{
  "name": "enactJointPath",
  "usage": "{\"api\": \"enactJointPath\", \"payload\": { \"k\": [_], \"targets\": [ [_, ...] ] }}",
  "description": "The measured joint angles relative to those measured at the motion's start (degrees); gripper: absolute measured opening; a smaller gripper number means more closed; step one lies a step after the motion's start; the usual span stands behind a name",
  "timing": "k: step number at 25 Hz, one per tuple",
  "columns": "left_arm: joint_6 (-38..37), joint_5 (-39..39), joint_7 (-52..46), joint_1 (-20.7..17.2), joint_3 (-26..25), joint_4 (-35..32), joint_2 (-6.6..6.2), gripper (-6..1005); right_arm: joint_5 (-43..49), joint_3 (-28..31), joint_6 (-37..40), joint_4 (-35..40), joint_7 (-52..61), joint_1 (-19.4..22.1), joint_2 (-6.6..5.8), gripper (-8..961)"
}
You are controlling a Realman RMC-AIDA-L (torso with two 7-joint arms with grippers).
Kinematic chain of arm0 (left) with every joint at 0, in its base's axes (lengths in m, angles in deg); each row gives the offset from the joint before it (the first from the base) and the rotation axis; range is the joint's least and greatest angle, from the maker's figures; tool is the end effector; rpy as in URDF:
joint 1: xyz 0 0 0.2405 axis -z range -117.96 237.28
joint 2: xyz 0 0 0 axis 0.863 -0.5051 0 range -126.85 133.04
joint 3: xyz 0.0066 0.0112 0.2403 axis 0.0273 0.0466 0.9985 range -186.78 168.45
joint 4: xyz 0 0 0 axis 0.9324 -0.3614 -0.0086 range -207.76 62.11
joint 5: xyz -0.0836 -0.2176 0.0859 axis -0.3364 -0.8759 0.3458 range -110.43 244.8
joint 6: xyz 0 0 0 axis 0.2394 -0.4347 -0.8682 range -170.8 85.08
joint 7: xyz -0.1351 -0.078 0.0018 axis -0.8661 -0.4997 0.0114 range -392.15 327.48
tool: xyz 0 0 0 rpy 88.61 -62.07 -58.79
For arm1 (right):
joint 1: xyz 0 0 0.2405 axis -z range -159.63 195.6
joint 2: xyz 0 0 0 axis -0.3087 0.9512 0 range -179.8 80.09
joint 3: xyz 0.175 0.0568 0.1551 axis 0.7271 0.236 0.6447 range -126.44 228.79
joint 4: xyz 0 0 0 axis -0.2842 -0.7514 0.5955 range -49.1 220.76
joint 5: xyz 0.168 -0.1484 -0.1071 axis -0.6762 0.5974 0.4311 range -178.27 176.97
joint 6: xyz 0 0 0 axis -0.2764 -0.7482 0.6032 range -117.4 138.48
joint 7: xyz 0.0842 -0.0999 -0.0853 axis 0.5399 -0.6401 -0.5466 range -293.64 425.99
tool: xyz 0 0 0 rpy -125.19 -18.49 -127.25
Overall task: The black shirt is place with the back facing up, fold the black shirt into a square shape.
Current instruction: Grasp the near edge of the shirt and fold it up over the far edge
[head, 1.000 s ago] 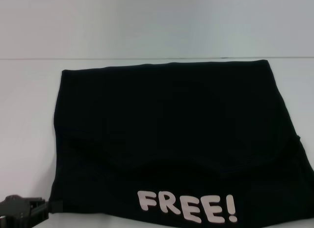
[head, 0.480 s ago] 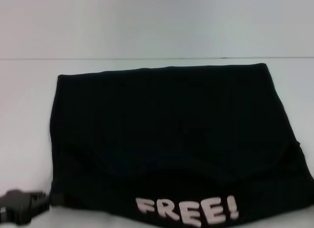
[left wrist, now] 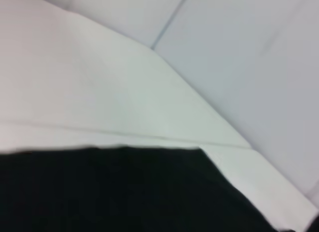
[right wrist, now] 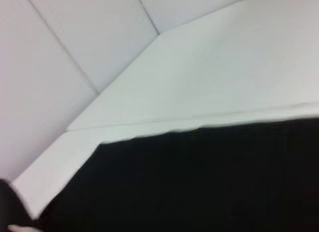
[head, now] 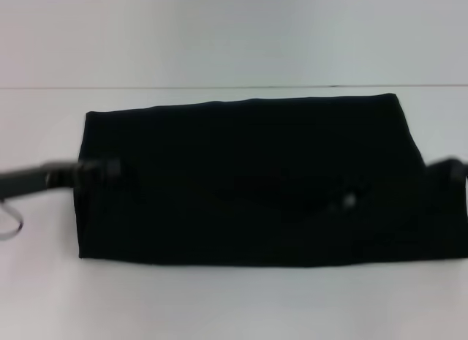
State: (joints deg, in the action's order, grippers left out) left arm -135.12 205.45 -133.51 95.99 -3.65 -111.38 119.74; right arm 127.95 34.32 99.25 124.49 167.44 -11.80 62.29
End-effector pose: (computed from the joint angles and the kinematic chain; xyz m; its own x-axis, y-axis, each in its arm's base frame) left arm -0.3152 0.3672 0.0596 0.4521 0.6532 0.6074 0.8446 -0.5324 -0.0560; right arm 0.3447 0.3589 0.0921 0.4884 -0.6329 -0.6008 -0.8499 -0.5012 -0.1629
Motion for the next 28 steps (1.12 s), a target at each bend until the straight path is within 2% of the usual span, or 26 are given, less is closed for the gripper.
{"api": "enactJointPath", "payload": {
  "k": [2, 3, 5, 8, 9, 10, 11, 16, 21, 28],
  "targets": [
    [6.0, 0.1, -1.0, 2.9, 0.4, 2.2, -0.75, 43, 0.0, -1.8, -9.3, -6.0, 1.4, -5.1, -2.52, 36],
    [8.7, 0.2, -1.3, 4.0, 0.6, 3.2, -1.06, 43, 0.0, -1.8, -9.3, -6.0, 1.4, -5.1, -2.52, 36],
    [15.6, 0.3, -2.0, 6.7, 1.1, 5.5, -1.69, 44, 0.0, -3.4, -16.3, -10.4, 2.2, -8.7, -3.93, 36],
    [23.5, 0.1, -2.9, 9.3, 2.6, 7.3, -1.92, 45, 0.0, -6.3, -25.8, -14.3, 3.4, -12.9, -4.57, 36],
    [27.5, 0.0, -3.5, 10.3, 3.5, 8.0, -1.83, 45, 0.0, -7.8, -29.3, -14.8, 4.0, -14.4, -4.35, 36],
    [27.5, 0.0, -3.5, 10.3, 3.5, 8.0, -1.83, 45, 0.0, -9.0, -32.1, -15.2, 4.3, -15.6, -4.03, 36],
    [35.1, 0.0, -3.9, 11.9, 4.6, 9.5, -1.49, 46, -0.1, -9.8, -34.4, -15.4, 4.5, -16.6, -3.68, 36],
    [44.9, 0.0, -3.6, 13.7, 5.4, 12.1, -1.17, 48, -0.3, -11.6, -44.2, -17.2, 4.0, -21.1, -1.61, 36],
    [48.9, -0.2, -3.5, 14.8, 6.6, 12.3, -0.69, 49, -0.5, -13.3, -49.9, -17.9, 3.6, -23.3, -0.34, 36],
    [54.1, -0.2, -3.0, 15.8, 7.9, 12.8, 0.48, 52, -1.0, -13.1, -51.6, -18.7, 2.5, -23.8, 0.02, 36]
  ]
}}
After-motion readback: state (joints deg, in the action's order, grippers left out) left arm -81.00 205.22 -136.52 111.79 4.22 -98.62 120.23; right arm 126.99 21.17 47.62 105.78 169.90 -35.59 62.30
